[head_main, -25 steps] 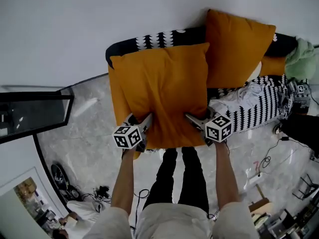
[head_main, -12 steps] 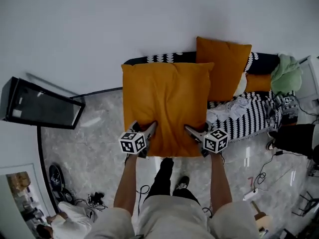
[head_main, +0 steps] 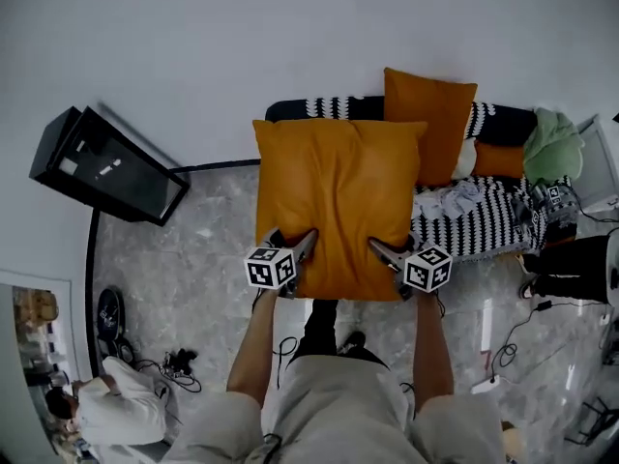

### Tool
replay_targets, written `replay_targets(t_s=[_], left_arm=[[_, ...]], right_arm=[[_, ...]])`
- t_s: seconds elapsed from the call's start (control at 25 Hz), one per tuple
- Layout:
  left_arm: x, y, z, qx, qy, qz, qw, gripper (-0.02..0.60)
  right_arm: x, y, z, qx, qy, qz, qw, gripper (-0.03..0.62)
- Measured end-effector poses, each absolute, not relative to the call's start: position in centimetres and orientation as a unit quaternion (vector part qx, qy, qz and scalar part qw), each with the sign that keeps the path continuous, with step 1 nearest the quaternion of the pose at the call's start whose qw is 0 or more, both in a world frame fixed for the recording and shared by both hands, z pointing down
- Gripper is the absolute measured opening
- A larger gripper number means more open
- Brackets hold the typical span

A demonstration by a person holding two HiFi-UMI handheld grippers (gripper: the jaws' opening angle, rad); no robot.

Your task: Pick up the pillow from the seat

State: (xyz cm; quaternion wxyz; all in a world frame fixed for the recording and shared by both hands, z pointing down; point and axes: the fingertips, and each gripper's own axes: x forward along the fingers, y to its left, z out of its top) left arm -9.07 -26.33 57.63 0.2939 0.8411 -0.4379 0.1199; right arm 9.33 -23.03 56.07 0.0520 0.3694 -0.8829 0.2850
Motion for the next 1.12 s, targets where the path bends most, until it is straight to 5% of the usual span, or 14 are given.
replay_targets(t_s=[1.12], left_arm=[[-11.8,-13.5,51.8,0.851,-0.43,0.108,0.281,0.316]], right_arm=[[6.3,-9.7,50.0,0.388,-0.882,0.262,0.05,0.255]])
